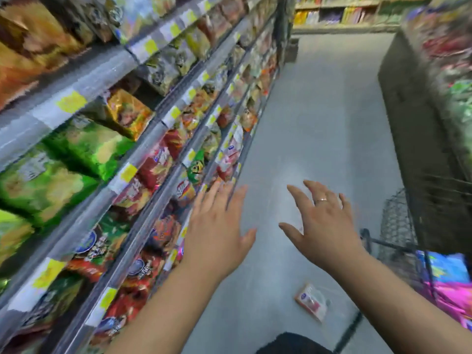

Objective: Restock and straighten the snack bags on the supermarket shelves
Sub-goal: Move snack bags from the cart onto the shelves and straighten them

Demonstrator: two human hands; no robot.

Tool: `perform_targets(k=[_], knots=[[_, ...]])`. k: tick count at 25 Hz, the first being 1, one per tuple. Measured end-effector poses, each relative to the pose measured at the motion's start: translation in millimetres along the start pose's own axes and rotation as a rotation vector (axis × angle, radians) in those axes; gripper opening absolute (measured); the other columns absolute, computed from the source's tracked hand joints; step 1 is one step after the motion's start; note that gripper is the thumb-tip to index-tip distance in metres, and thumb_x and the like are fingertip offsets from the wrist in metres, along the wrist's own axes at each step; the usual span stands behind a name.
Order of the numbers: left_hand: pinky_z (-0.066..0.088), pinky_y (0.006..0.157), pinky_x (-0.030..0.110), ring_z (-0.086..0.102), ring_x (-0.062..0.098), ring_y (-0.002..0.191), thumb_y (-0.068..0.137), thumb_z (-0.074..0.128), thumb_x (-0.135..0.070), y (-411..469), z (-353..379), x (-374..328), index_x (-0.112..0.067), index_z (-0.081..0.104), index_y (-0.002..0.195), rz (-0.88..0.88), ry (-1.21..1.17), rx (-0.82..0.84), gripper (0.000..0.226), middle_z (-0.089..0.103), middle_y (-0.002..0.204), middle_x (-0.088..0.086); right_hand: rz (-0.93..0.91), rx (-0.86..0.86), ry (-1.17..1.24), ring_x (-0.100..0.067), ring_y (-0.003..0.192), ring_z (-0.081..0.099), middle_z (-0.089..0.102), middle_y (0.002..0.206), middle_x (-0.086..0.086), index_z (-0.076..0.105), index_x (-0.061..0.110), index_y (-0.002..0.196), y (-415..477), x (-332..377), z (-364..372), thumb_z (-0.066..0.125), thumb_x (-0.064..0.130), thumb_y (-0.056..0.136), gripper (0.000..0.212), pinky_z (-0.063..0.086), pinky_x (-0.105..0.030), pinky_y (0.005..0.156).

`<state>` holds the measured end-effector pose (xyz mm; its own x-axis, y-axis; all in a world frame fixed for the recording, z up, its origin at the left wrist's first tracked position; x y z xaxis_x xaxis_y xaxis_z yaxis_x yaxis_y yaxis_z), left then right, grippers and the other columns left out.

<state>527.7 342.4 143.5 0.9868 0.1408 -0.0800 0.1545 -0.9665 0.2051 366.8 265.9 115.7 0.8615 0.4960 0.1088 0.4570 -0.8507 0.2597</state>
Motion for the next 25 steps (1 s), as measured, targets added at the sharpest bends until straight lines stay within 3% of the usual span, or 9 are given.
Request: perform_targets(k=[4, 7, 9, 12, 15, 19, 22, 25], knots=[[0.039, 0.109, 0.049, 0.051, 0.034, 0.128, 0.073, 0.054, -0.056, 47, 33, -67, -0.017, 0.046, 0.137, 0.162, -0.033, 0.044, 0.075, 0.057, 0.135, 0.009, 0.234, 0.080, 0.007, -0.035, 0.131, 0.045, 0.048, 0.143, -0.013, 0.049, 0.023, 0.140, -13, -86, 8, 0.070, 0.054, 0.076, 0.074, 0.032, -0.059, 0.105], [0.043, 0.106, 0.049, 0.055, 0.034, 0.123, 0.075, 0.044, -0.055, 74, 54, -111, -0.018, 0.039, 0.138, 0.286, -0.082, 0.081, 0.073, 0.058, 0.133, 0.011, 0.358, 0.076, -0.007, -0.035, 0.131, 0.046, 0.050, 0.140, -0.015, 0.052, 0.021, 0.137, -26, -133, 12, 0.073, 0.052, 0.073, 0.074, 0.033, -0.061, 0.103], [0.043, 0.106, 0.050, 0.054, 0.033, 0.124, 0.077, 0.050, -0.053, 92, 71, -144, -0.017, 0.040, 0.141, 0.377, -0.117, 0.125, 0.074, 0.057, 0.135, 0.011, 0.470, 0.116, -0.022, -0.033, 0.136, 0.039, 0.044, 0.146, -0.014, 0.046, 0.023, 0.142, -37, -167, 17, 0.068, 0.054, 0.077, 0.075, 0.029, -0.059, 0.106], [0.030, 0.115, 0.046, 0.041, 0.030, 0.137, 0.084, 0.062, -0.048, 120, 94, -190, -0.018, 0.035, 0.149, 0.508, -0.162, 0.198, 0.077, 0.045, 0.149, 0.008, 0.630, 0.132, -0.026, -0.029, 0.143, 0.027, 0.032, 0.154, -0.010, 0.035, 0.027, 0.147, -53, -209, 24, 0.062, 0.055, 0.082, 0.075, 0.021, -0.056, 0.112], [0.023, 0.119, 0.043, 0.033, 0.026, 0.142, 0.086, 0.063, -0.046, 150, 119, -235, -0.019, 0.030, 0.151, 0.662, -0.190, 0.262, 0.078, 0.038, 0.153, 0.005, 0.792, 0.143, -0.052, -0.030, 0.141, 0.031, 0.036, 0.152, -0.011, 0.039, 0.026, 0.146, -64, -245, 32, 0.066, 0.053, 0.080, 0.076, 0.022, -0.056, 0.111], [0.031, 0.113, 0.046, 0.046, 0.031, 0.133, 0.080, 0.067, -0.045, 189, 151, -296, -0.014, 0.041, 0.146, 0.911, -0.187, 0.299, 0.078, 0.050, 0.143, 0.010, 1.066, 0.152, -0.102, -0.033, 0.133, 0.043, 0.047, 0.143, -0.015, 0.049, 0.023, 0.140, -82, -286, 46, 0.074, 0.052, 0.073, 0.077, 0.030, -0.060, 0.105], [0.023, 0.117, 0.042, 0.036, 0.028, 0.140, 0.084, 0.065, -0.047, 201, 171, -334, -0.018, 0.031, 0.151, 1.084, -0.183, 0.405, 0.080, 0.039, 0.152, 0.007, 1.253, 0.187, -0.102, -0.033, 0.131, 0.045, 0.050, 0.141, -0.014, 0.051, 0.023, 0.137, -99, -296, 56, 0.075, 0.053, 0.071, 0.076, 0.031, -0.059, 0.105], [0.032, 0.114, 0.045, 0.042, 0.031, 0.136, 0.081, 0.068, -0.045, 198, 187, -377, -0.015, 0.036, 0.149, 1.293, -0.164, 0.404, 0.081, 0.045, 0.148, 0.009, 1.436, 0.137, -0.107, -0.034, 0.130, 0.045, 0.049, 0.141, -0.015, 0.052, 0.021, 0.136, -126, -303, 57, 0.074, 0.050, 0.073, 0.072, 0.032, -0.058, 0.105]])
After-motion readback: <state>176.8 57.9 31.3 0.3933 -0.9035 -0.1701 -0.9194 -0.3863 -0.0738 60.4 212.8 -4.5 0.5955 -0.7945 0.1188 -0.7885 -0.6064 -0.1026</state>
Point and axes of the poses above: each hand's wrist, its own y-axis towards the middle knuckle, its own z-axis out of the palm, x = y × z, the point moved 7 cm from there along y, towards the middle knuckle
